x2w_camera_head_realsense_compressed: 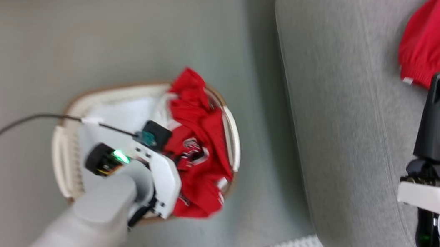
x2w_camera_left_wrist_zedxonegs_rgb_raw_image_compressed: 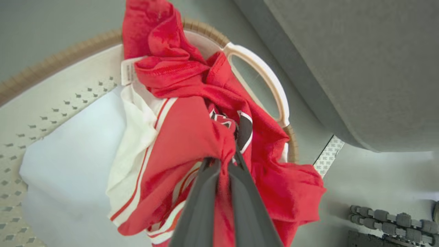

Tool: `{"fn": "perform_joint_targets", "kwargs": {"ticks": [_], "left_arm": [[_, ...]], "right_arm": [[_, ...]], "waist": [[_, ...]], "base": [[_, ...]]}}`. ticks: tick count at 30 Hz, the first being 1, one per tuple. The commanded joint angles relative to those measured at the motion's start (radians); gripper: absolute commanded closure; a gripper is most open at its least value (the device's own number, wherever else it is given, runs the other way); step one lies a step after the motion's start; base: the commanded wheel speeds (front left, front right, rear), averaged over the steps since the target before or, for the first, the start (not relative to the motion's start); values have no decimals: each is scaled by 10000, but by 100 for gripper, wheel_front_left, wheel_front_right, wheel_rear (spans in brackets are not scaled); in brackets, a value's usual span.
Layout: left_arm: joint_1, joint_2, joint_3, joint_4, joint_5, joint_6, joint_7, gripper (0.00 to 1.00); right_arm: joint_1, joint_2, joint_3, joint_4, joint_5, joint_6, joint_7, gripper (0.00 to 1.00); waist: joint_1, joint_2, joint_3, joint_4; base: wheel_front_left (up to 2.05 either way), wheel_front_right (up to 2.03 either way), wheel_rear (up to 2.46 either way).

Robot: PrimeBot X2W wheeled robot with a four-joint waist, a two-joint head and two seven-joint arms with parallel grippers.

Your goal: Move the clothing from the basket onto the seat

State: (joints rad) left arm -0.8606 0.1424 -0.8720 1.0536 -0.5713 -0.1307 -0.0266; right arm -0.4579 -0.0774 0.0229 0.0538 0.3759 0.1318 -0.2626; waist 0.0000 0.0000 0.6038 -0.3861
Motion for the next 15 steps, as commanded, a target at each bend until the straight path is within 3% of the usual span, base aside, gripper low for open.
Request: {"fn": "perform_joint_targets", "kwargs": {"ticks": [1,8,15], "left_arm": [[236,-102,-52,-100,-124,6,-189,100],[715,-538,-298,-816,-862,5,-1218,100],[957,-559,-371,-1898,-1454,6,-1896,100]], "right_arm": [[248,-163,-74,55,-28,-22,-30,0],[872,-739,-196,339,51,-22,-30,0],[1588,-1178,-161,599,272,-22,-30,0]], "waist": [[0,0,-1203,744],[0,0,-3034,1434],[0,0,-4533,2049]], "base": [[0,0,0],[0,0,0],[0,0,0]]}}
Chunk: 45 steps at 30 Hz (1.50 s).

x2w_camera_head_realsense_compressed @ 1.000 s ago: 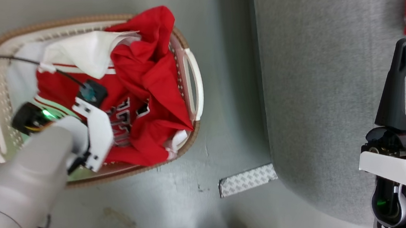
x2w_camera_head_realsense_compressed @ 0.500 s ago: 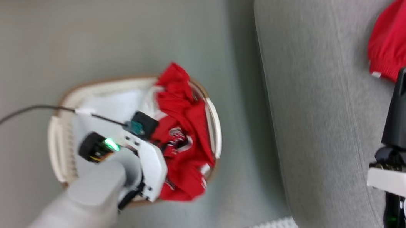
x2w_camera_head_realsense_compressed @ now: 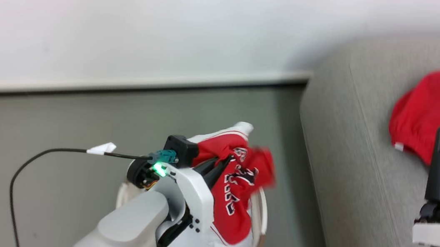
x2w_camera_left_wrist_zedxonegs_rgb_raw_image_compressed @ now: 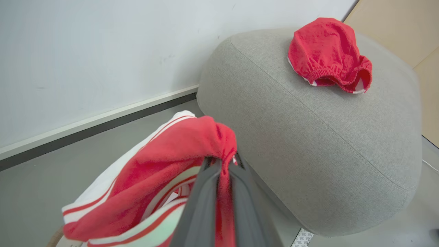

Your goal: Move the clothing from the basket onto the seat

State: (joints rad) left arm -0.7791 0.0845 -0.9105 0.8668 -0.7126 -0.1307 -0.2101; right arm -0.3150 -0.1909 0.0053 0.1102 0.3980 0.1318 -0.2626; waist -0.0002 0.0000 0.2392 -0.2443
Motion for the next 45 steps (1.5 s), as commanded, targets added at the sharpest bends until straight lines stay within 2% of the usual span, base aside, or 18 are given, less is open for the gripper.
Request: {"fn": "perform_joint_targets", "kwargs": {"ticks": [1,5,11,20,25,30,36,45], "left_arm": [[139,64,25,-191,-58,6,-122,100],[160,231,223,-958,-183,110,-278,100],[84,689,548,-2627,-240,526,-273,100],[-197,1676,1122,-5659,-283,1561,466,100],[125,2124,1231,-6804,-312,2008,914,100],[373,2272,1161,-7301,-323,2176,1078,100],[492,2280,1078,-7292,-369,2204,1112,100],[491,2189,1003,-7063,-439,2131,1033,100]], "right_arm": [[255,-91,18,70,88,-22,-30,0],[647,-178,172,132,209,-22,-10,0],[1227,-49,436,225,372,-22,73,0],[1648,272,1115,433,621,-22,66,0],[1631,356,1366,464,639,-22,20,0],[1513,159,1680,268,710,-22,-13,0],[1331,-189,2530,-223,980,-22,-15,0],[669,-624,5274,-789,1416,-22,215,0]], "waist": [[2,0,-1077,715],[2,0,-1648,984],[2,0,-2272,1370],[2,0,-2564,1674],[2,0,-2580,1703],[2,0,-2534,1731],[2,0,-2490,1699],[2,0,-2439,1522]], "base": [[0,0,0],[0,0,0],[0,0,0],[0,0,0],[0,0,0],[0,0,0],[0,0,0],[0,0,0]]}}
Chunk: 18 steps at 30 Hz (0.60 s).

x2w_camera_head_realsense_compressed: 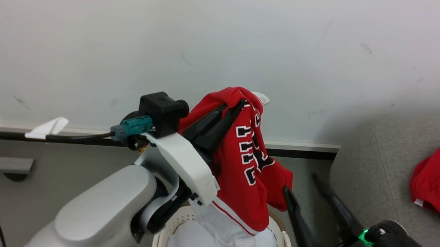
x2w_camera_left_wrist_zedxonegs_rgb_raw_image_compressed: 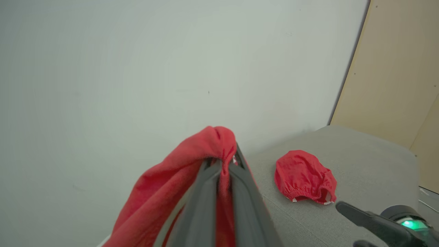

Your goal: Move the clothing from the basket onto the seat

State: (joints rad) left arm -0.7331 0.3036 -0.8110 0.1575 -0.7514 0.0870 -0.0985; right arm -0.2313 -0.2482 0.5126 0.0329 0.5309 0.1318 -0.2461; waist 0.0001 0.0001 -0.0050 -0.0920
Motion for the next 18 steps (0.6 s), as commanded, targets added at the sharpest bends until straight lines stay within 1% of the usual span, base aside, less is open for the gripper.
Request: {"fn": "perform_joint_targets", "kwargs": {"ticks": [1,4,7,13,16,17,18], "left_arm": [[7,-30,-13,49,-43,-64,-85,100],[-51,-132,-136,135,-21,-130,-71,100],[-86,-287,-302,138,28,-213,-23,100],[-95,-702,-806,-17,176,-409,75,100],[-41,-916,-1030,-177,181,-466,146,100],[-41,-916,-1030,-177,181,-466,146,100],[-25,-963,-1102,-239,183,-483,164,100]], "right_arm": [[-287,-81,477,-7,148,-22,60,0],[-691,-142,1221,233,291,-22,107,0],[-1195,-54,1747,682,334,-22,84,0],[-2114,179,2501,2136,511,-22,260,0],[-2368,233,2756,3053,687,-22,507,0],[-2368,233,2756,3053,687,-22,507,0],[-2438,260,2800,3325,758,-22,516,0]], "waist": [[-1,-1,4,5],[-1,-1,4,68],[-1,-1,0,223],[-1,-1,-31,761],[-1,-1,-58,1109],[-1,-1,-58,1109],[-1,-1,-68,1219]], "base": [[0,0,0],[0,0,0],[0,0,0],[0,0,0],[0,0,0],[0,0,0],[0,0,0]]}}
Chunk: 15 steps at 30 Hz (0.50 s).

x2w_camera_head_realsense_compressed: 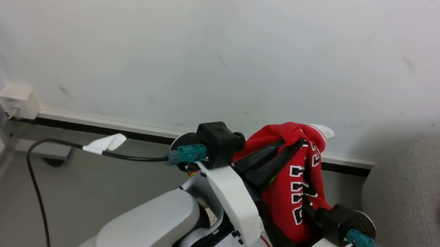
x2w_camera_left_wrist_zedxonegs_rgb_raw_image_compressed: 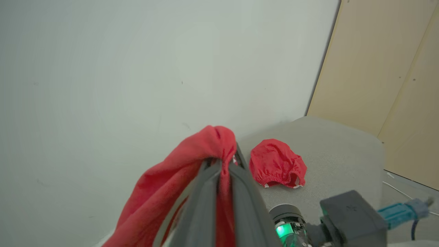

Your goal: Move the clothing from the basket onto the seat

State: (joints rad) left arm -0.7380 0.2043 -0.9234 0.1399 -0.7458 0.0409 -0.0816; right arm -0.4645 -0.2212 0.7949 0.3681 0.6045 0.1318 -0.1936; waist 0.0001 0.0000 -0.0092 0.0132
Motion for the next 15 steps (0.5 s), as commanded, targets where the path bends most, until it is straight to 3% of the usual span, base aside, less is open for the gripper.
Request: {"fn": "perform_joint_targets", "kwargs": {"ticks": [1,3,4,5,15], "left_arm": [[80,-66,-64,-161,68,-56,24,100],[99,-83,-93,-215,49,-47,41,100],[140,-108,-125,-330,-3,-45,64,100],[155,-103,-130,-369,-18,-29,67,100],[409,182,-57,-300,-117,129,31,100]], "right_arm": [[-222,8,39,426,166,-22,-46,0],[-268,15,62,596,244,-22,-110,0],[-342,24,91,876,393,-22,-217,57],[-361,30,116,990,453,-22,-264,100],[-418,9,-163,1408,932,-22,-657,100]], "waist": [[-1,0,-43,368],[-1,0,-50,455],[-1,0,-64,597],[-1,0,-72,652],[-1,0,-118,701]], "base": [[0,0,0],[0,0,0],[0,0,0],[0,0,0],[0,0,0]]}}
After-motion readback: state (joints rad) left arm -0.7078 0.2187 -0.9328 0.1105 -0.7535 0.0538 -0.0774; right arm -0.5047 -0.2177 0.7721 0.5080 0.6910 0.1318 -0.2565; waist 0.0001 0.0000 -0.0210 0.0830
